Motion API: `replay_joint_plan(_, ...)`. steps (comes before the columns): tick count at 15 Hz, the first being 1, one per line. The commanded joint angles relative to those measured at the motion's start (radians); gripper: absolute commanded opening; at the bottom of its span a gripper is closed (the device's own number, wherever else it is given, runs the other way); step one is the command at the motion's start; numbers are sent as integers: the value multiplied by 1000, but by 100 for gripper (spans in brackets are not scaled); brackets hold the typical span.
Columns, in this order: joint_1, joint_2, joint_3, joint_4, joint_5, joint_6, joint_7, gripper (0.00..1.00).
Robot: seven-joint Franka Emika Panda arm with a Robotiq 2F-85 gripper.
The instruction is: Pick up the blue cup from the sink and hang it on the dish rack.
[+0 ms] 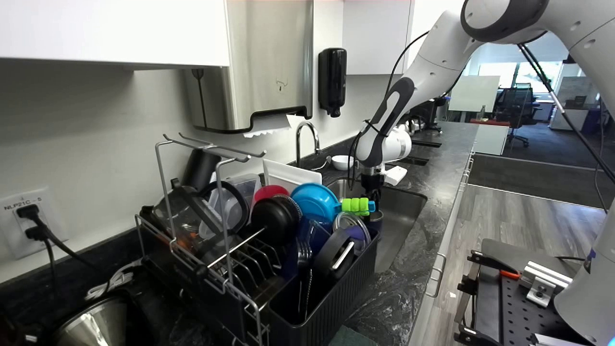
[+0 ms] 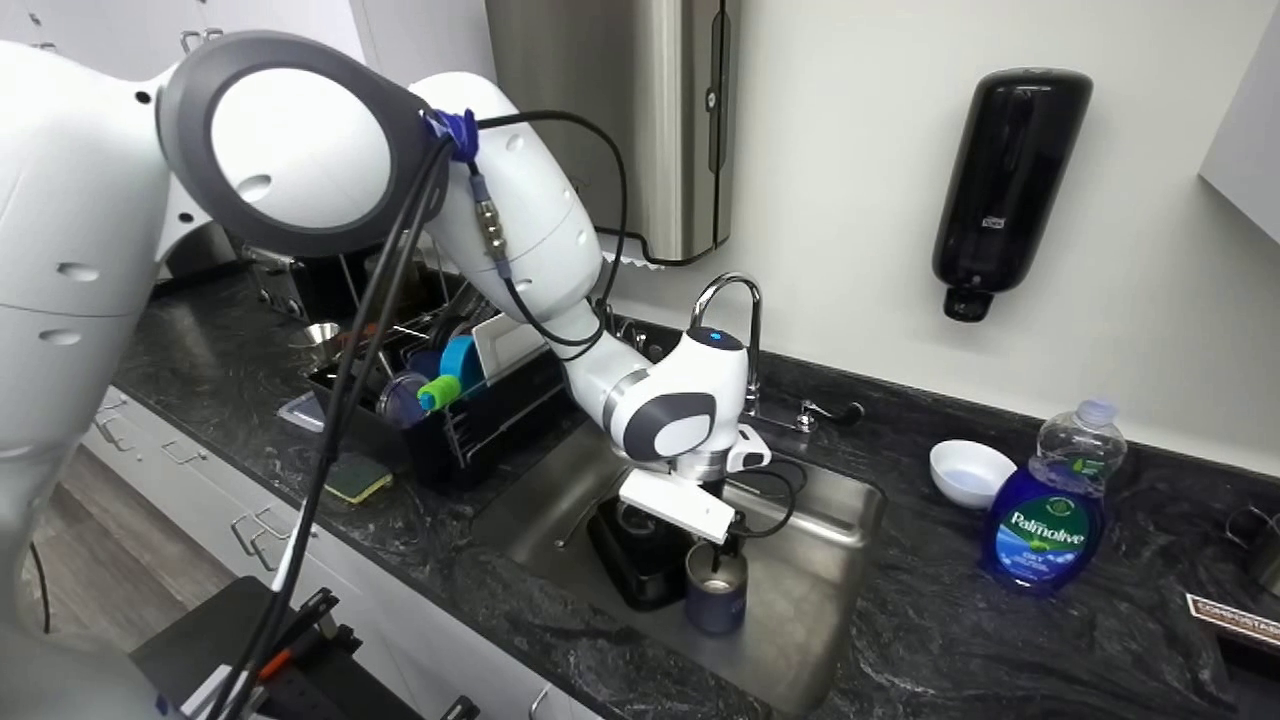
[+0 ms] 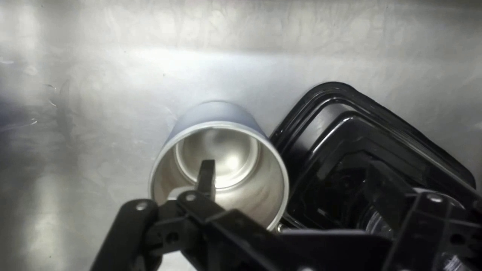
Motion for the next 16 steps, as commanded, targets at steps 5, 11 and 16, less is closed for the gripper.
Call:
replay_joint_plan(5, -28, 70, 33, 74, -38, 17, -43, 100)
replay_joint_plan(11, -29, 108, 34, 109, -69, 19, -54, 100)
replay_joint_plan(16, -40, 114, 36, 99, -118, 23, -141, 100)
